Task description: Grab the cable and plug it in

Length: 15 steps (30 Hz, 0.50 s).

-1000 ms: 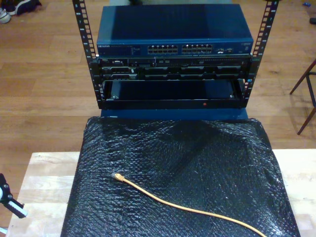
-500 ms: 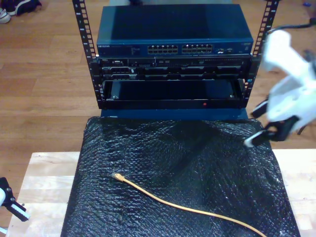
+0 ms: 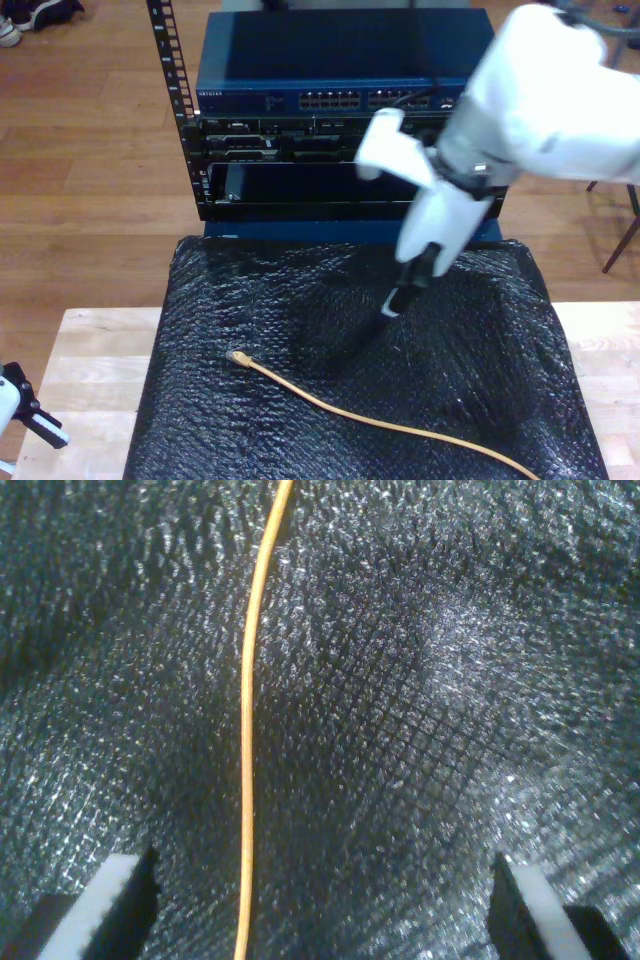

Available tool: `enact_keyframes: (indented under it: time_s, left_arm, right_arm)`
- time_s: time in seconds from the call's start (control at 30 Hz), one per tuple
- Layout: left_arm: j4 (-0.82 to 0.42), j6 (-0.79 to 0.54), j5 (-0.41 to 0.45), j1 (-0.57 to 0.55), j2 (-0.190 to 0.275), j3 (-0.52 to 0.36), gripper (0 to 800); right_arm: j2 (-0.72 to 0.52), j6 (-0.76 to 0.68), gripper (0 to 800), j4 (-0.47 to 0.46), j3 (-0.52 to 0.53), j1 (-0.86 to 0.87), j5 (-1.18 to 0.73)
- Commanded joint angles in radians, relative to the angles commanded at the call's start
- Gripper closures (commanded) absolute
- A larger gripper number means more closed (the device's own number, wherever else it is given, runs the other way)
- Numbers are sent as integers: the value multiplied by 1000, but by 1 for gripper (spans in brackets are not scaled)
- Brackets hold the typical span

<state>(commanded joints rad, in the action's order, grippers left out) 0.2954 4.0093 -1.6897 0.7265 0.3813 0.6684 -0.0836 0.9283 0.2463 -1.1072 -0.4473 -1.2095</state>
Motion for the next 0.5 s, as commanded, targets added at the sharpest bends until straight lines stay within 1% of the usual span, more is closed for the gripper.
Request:
enact_keyframes:
  time_s: [0.13, 0.23, 0.4, 0.5]
  left_arm:
    - [0, 40, 28, -2, -28, -3, 0]
    - [2, 68, 51, -5, -38, 0, 0]
    - [2, 118, 89, -12, -44, 2, 0]
    - [2, 158, 100, -32, -44, 0, 0]
  right_arm:
    - [107, -173, 16, -106, -77, -95, -2]
    - [189, -279, 18, -169, -135, -164, -2]
    - [292, -358, 18, -189, -219, -236, -2]
    - [325, -405, 20, -189, -250, -255, -2]
